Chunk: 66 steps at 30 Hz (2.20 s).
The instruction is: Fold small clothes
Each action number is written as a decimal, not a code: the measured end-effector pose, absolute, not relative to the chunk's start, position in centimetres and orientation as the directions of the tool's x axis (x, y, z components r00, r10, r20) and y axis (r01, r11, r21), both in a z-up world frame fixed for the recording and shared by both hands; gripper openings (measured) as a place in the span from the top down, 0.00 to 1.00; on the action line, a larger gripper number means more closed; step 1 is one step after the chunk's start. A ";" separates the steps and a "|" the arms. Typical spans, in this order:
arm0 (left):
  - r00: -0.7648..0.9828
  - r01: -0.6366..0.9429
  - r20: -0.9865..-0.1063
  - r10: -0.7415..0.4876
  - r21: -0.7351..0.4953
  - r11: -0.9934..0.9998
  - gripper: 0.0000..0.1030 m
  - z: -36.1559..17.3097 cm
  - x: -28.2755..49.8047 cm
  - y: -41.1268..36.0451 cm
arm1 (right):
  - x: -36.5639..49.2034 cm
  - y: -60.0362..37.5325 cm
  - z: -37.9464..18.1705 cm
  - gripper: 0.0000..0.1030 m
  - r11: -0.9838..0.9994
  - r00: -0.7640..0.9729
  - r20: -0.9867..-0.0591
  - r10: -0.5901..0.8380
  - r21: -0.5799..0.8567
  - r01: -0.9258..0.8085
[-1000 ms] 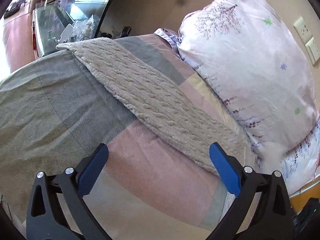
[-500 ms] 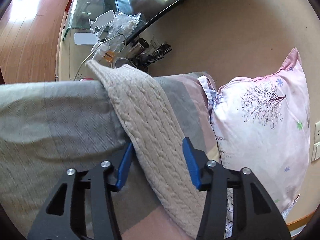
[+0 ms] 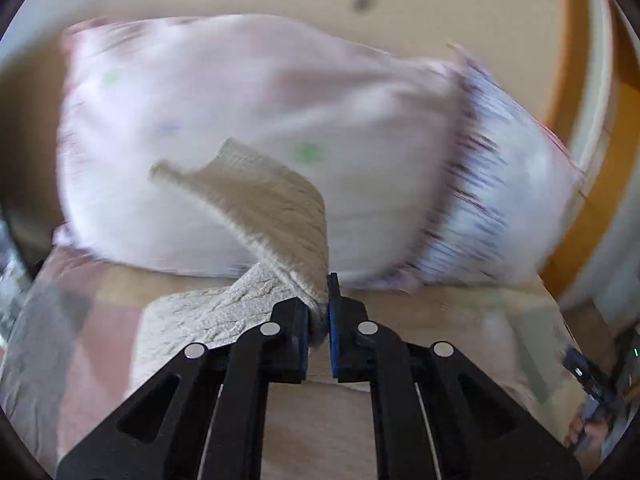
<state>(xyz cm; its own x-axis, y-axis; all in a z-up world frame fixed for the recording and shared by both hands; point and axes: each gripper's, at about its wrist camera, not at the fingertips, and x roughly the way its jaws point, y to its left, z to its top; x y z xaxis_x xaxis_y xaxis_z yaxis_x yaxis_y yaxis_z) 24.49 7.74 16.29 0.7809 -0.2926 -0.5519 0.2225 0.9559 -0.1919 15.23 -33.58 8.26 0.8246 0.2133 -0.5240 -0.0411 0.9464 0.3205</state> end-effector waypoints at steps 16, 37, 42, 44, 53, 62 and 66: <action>0.570 0.115 -0.768 -0.293 -0.279 0.953 0.34 5.5 12.3 14.8 | 6.0 -37.9 1.3 0.38 0.772 0.612 -0.608 0.506 0.635 -0.008; 0.575 0.162 -0.615 -0.540 -0.561 0.812 0.91 2.8 2.1 15.7 | -0.1 -34.2 1.4 0.92 0.464 0.566 -0.295 0.770 0.867 -0.180; 0.703 0.175 -0.553 -0.446 -0.474 0.863 0.92 10.2 9.9 17.4 | 6.0 -34.9 7.3 0.92 0.343 0.630 -0.064 0.774 0.879 -0.332; 0.744 0.155 -0.538 -0.397 -0.439 0.885 0.92 12.7 14.4 17.5 | 9.9 -35.2 8.8 0.92 0.317 0.659 -0.007 0.752 0.880 -0.353; 0.683 0.024 -0.686 -0.251 -0.322 0.946 0.85 9.0 34.4 13.3 | 29.5 -34.7 4.3 0.82 0.438 0.778 -0.260 0.572 0.899 -0.022; 0.645 0.027 -0.673 -0.362 -0.454 0.891 0.25 6.9 30.3 20.0 | 28.1 -37.9 4.6 0.06 0.552 0.843 -0.258 0.471 0.832 -0.053; 0.529 0.001 -0.696 -0.486 -0.572 0.820 0.40 3.0 30.0 20.6 | 27.9 -37.9 4.8 0.06 0.586 0.842 -0.267 0.468 0.807 -0.070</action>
